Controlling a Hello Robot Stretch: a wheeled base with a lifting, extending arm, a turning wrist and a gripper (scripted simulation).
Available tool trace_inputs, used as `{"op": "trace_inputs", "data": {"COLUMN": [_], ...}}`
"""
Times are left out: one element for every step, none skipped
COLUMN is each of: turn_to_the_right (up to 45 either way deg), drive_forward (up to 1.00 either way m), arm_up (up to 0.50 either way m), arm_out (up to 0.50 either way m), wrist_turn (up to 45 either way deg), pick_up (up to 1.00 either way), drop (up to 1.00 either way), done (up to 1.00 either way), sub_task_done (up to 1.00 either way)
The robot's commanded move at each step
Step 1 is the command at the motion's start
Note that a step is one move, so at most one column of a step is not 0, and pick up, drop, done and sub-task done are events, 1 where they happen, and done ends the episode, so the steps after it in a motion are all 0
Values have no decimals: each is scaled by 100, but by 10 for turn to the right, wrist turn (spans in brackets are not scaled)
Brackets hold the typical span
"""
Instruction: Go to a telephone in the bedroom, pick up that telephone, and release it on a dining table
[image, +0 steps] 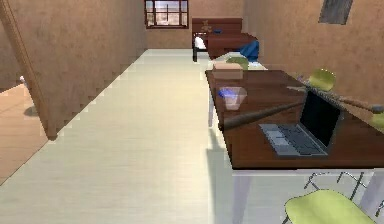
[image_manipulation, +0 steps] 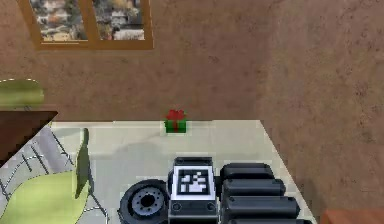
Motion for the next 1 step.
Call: {"op": "trace_inputs", "data": {"turn_to_the_right": [-420], "drive_forward": [0], "arm_up": [0], "arm_out": [0], "wrist_turn": [0], "pick_up": [0], "drop": [0], "done": [0], "sub_task_done": [0]}}
